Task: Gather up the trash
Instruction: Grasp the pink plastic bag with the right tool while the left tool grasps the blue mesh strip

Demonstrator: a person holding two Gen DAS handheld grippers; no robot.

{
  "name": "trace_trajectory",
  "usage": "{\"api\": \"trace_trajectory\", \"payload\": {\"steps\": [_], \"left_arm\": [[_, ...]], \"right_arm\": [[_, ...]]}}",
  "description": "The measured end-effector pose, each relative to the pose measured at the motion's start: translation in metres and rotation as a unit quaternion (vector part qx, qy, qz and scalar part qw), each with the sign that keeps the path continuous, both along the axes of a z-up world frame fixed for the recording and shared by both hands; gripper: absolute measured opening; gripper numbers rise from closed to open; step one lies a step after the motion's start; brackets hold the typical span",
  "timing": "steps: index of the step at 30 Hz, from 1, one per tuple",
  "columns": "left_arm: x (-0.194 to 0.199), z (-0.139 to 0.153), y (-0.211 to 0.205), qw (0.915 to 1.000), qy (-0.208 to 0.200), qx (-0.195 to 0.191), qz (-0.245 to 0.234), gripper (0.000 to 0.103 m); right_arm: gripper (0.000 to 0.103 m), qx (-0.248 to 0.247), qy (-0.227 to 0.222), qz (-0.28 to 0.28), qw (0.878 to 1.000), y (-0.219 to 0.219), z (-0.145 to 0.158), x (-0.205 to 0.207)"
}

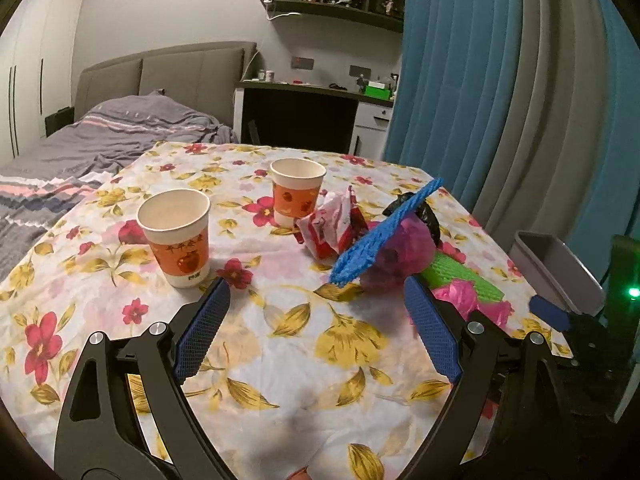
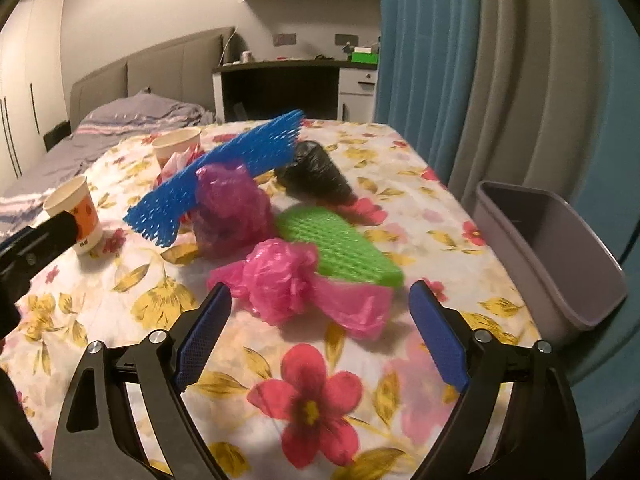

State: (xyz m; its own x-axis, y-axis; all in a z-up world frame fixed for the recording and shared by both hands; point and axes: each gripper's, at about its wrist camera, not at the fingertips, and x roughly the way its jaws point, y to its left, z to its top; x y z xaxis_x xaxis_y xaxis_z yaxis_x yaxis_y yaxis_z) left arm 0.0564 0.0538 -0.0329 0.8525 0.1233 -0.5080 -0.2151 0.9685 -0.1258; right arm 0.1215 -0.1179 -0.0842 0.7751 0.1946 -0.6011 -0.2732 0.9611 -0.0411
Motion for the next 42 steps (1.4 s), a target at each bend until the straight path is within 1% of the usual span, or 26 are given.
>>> {"api": "trace_trajectory", "payload": {"steps": [2,6,8,9,11,12,13,16,18,21,25,27,31,32,33,34,35,36,37,38,39,40,42], "left_arm": [[0.001,-0.002,0.001,1.0000,0.004,-0.001,-0.001,0.087],[0.001,-0.003,-0.001,0.9999,0.006,0.006,-0.007,0.087],[0.002,-0.004,-0.001,0.9999,0.006,0.007,-0.008,0.087],[0.003,-0.004,0.000,0.9999,0.006,0.007,-0.008,0.087],[0.004,-0.004,-0.001,0.9999,0.008,0.006,-0.010,0.087],[0.006,-0.004,-0.001,0.9999,0.009,0.004,-0.012,0.087],[0.007,-0.004,-0.001,0.9998,0.010,0.004,-0.013,0.087],[0.013,-0.006,-0.002,0.9998,0.015,0.005,-0.014,0.087],[0.017,-0.006,-0.002,0.9997,0.016,0.005,-0.016,0.087],[0.025,-0.008,-0.003,0.9995,0.022,0.002,-0.022,0.087],[0.038,-0.011,-0.007,0.9992,0.031,0.005,-0.025,0.083],[0.047,-0.014,-0.009,0.9988,0.038,0.007,-0.030,0.077],[0.063,-0.020,-0.011,0.9976,0.057,0.011,-0.038,0.056],[0.066,-0.021,-0.011,0.9972,0.061,0.010,-0.041,0.051],[0.069,-0.024,-0.011,0.9968,0.065,0.006,-0.046,0.049],[0.070,-0.025,-0.012,0.9966,0.068,0.002,-0.047,0.043],[0.071,-0.027,-0.011,0.9963,0.070,-0.002,-0.049,0.035],[0.072,-0.028,-0.011,0.9959,0.072,-0.005,-0.054,0.029],[0.073,-0.029,-0.011,0.9956,0.073,-0.009,-0.058,0.018],[0.073,-0.029,-0.011,0.9952,0.074,-0.014,-0.063,0.010],[0.071,-0.029,-0.010,0.9949,0.072,-0.021,-0.067,0.005],[0.070,-0.029,-0.009,0.9947,0.069,-0.026,-0.071,0.002],[0.065,-0.026,-0.008,0.9949,0.060,-0.029,-0.076,0.002]], "right_arm": [[0.084,-0.005,0.003,0.003,1.000,0.006,-0.003,0.004],[0.076,-0.010,0.019,0.003,1.000,0.010,-0.009,0.014],[0.070,-0.012,0.035,0.006,0.999,0.012,-0.013,0.020],[0.064,-0.011,0.039,0.007,0.999,0.013,-0.014,0.021],[0.059,-0.007,0.045,0.014,0.999,0.013,-0.015,0.023],[0.050,-0.008,0.047,0.016,0.999,0.014,-0.016,0.023],[0.036,-0.012,0.050,0.020,0.998,0.015,-0.017,0.023],[0.021,-0.006,0.050,0.034,0.998,0.014,-0.016,0.020],[0.018,-0.003,0.039,0.041,0.998,0.012,-0.013,0.013],[0.018,0.012,0.026,0.043,0.999,0.005,-0.008,0.004],[0.018,0.038,0.018,0.037,0.998,-0.014,0.001,-0.008],[0.018,0.046,0.017,0.035,0.998,-0.021,0.004,-0.012],[0.018,0.058,0.013,0.031,0.998,-0.035,0.011,-0.019],[0.018,0.059,0.010,0.029,0.998,-0.037,0.013,-0.021],[0.018,0.060,0.008,0.029,0.998,-0.039,0.013,-0.022],[0.018,0.061,0.006,0.028,0.998,-0.041,0.015,-0.023],[0.018,0.062,0.004,0.028,0.998,-0.042,0.016,-0.024],[0.018,0.062,0.003,0.028,0.998,-0.044,0.016,-0.025],[0.018,0.061,0.003,0.028,0.998,-0.045,0.016,-0.026],[0.018,0.062,0.003,0.028,0.998,-0.045,0.016,-0.026],[0.018,0.062,0.003,0.028,0.998,-0.046,0.015,-0.026],[0.018,0.064,0.004,0.027,0.998,-0.047,0.015,-0.026],[0.018,0.067,0.004,0.026,0.997,-0.048,0.015,-0.027]]}}
